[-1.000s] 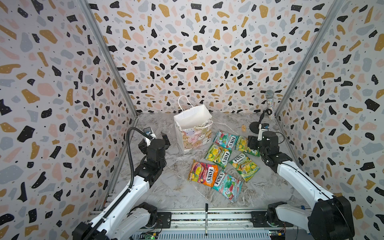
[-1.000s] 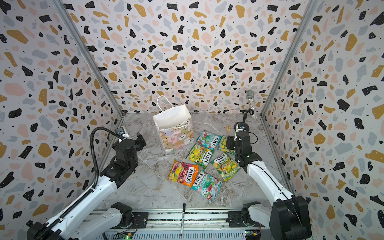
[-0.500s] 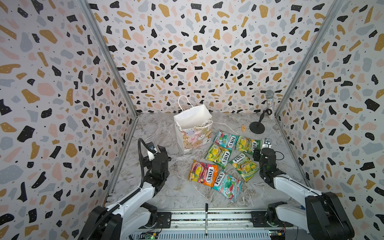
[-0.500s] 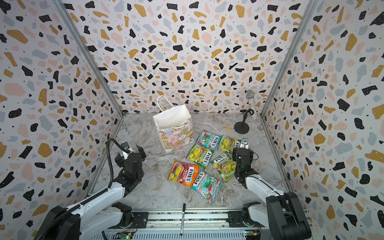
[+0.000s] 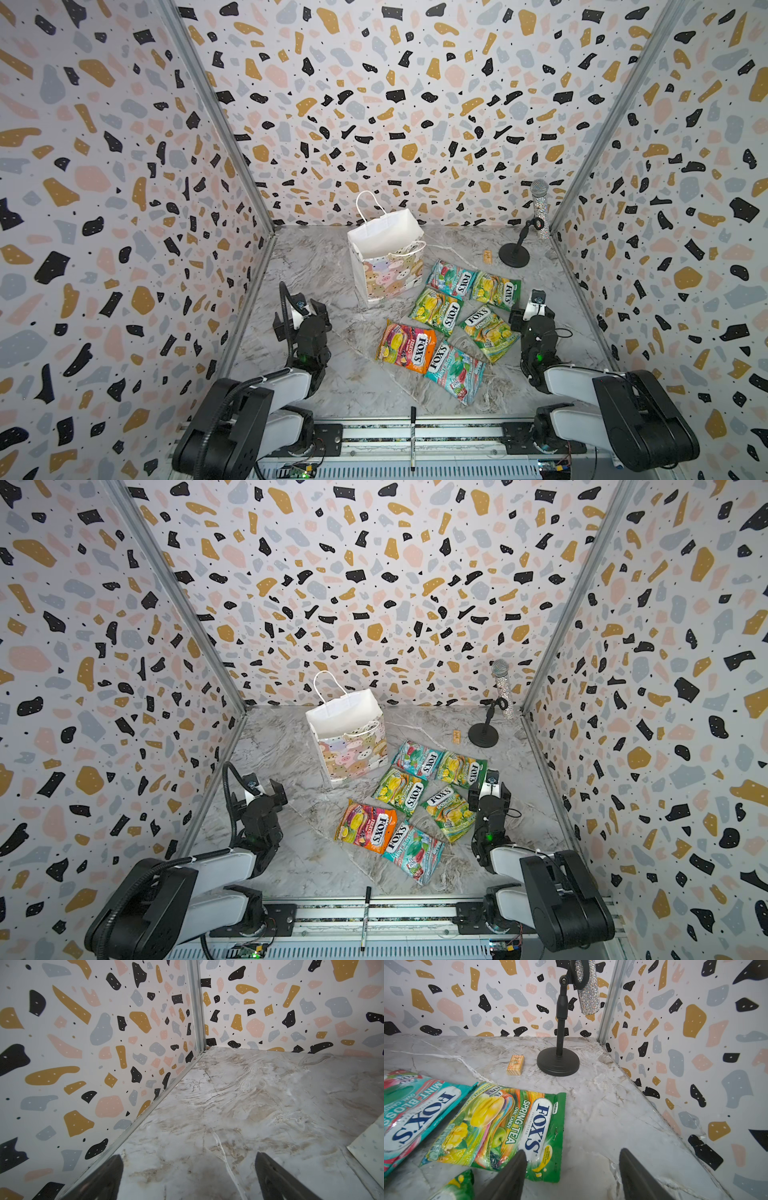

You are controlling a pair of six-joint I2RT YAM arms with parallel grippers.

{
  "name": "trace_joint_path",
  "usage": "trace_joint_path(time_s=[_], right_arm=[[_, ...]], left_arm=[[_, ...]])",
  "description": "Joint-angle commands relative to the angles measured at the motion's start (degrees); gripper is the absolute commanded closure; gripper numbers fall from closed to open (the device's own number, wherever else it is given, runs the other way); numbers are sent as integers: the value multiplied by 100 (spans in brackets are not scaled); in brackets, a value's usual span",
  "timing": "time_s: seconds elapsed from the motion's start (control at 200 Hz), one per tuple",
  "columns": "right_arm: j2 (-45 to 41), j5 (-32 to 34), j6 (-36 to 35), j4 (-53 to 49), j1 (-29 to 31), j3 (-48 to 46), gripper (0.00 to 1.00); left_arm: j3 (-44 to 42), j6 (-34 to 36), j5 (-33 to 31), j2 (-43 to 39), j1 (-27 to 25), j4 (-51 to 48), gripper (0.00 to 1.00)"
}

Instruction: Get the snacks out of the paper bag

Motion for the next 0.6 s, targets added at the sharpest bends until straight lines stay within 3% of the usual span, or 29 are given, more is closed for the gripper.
trace_joint_path(time_s=[0.0,0.1,0.36,0.481,0.596], right_arm=[[66,-598,4,989,-184,-53,28],[192,-1032,155,1297,-395,-127,27],[497,-1337,86,1885,-481,-237,27],[877,-1408,128,2261,-553,-242,25],[1239,-1543,153,2430,-611,-169,24]], left_arm=[[-195,288,481,179,103,1502,0],[-254,285,787,348,222,1786,0],[-232,353,1274,675,339,1942,0],[-153,332,1141,1105,339,2243,0],[66,172,1102,1060,428,1682,0]])
